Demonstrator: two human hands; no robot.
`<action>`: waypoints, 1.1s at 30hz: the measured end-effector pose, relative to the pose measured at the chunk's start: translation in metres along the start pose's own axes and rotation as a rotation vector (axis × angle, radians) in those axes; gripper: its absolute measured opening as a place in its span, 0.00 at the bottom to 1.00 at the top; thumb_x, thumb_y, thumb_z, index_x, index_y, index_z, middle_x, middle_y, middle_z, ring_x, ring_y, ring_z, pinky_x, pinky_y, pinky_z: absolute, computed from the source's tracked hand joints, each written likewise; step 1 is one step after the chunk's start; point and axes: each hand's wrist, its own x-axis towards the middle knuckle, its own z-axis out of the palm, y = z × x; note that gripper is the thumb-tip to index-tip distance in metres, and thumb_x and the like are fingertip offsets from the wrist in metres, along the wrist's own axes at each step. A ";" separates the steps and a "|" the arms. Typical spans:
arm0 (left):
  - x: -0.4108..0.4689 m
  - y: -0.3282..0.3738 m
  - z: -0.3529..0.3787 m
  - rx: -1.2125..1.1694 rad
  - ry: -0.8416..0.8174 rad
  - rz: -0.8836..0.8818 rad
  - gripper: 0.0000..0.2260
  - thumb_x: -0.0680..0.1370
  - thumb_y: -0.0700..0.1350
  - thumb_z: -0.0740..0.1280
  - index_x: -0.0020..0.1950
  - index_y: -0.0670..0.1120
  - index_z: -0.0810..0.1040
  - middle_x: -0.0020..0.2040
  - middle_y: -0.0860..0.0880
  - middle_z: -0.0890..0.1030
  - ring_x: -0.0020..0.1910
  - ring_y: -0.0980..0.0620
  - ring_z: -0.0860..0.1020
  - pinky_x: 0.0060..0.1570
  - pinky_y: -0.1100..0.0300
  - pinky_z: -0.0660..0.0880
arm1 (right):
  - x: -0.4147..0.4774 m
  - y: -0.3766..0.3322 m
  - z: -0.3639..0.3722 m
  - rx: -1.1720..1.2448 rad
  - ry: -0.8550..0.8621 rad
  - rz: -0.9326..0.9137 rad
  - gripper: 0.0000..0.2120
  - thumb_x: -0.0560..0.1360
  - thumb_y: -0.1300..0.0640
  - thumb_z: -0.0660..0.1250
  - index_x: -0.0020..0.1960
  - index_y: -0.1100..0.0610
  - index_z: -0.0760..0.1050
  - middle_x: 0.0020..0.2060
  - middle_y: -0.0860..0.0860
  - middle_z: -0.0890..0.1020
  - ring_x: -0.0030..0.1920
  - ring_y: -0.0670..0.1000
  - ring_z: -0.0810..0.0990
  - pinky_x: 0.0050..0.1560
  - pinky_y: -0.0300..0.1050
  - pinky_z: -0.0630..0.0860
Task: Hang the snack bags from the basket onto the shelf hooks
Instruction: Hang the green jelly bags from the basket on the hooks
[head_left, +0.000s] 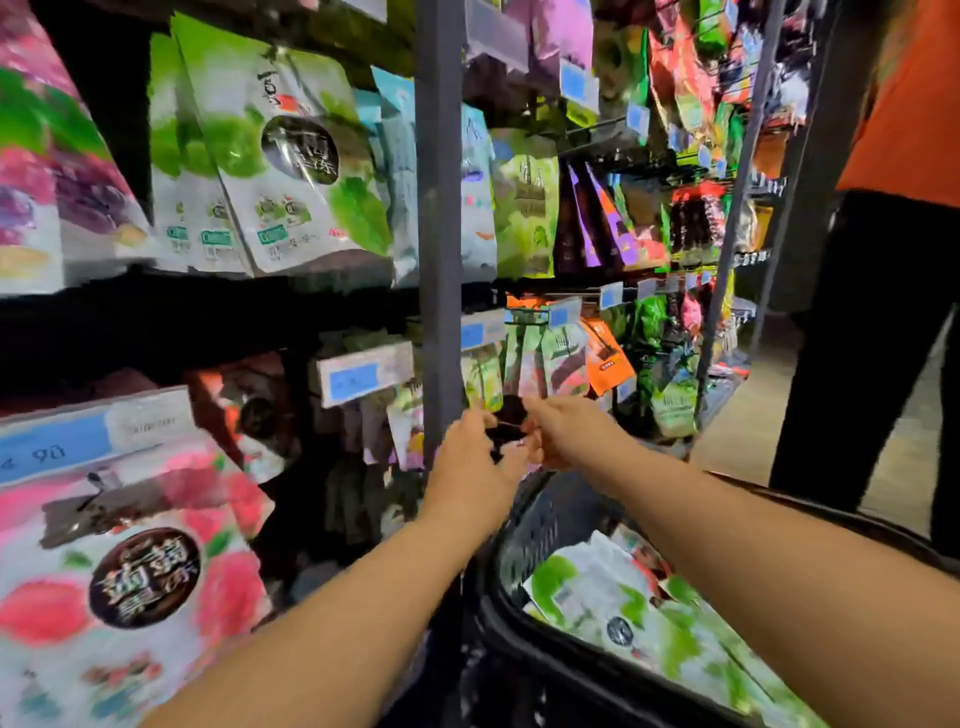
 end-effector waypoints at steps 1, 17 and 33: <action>0.001 -0.006 0.016 0.033 -0.070 0.002 0.16 0.78 0.52 0.68 0.61 0.46 0.70 0.50 0.50 0.69 0.53 0.46 0.73 0.50 0.55 0.70 | 0.000 0.020 -0.009 0.013 0.008 0.021 0.20 0.82 0.47 0.60 0.43 0.62 0.76 0.31 0.56 0.76 0.27 0.50 0.74 0.29 0.36 0.71; 0.010 -0.075 0.117 0.296 -0.423 0.272 0.09 0.76 0.54 0.71 0.51 0.50 0.77 0.39 0.57 0.71 0.44 0.51 0.73 0.46 0.55 0.72 | -0.011 0.251 -0.060 -0.681 -0.171 0.390 0.14 0.78 0.45 0.67 0.40 0.51 0.71 0.37 0.47 0.76 0.44 0.49 0.74 0.44 0.42 0.68; 0.012 -0.085 0.113 0.315 -0.429 0.287 0.07 0.76 0.52 0.71 0.48 0.54 0.75 0.40 0.56 0.72 0.43 0.52 0.71 0.42 0.57 0.66 | -0.022 0.250 -0.061 -0.606 -0.373 0.400 0.22 0.75 0.50 0.73 0.64 0.47 0.66 0.46 0.50 0.76 0.43 0.50 0.75 0.45 0.43 0.71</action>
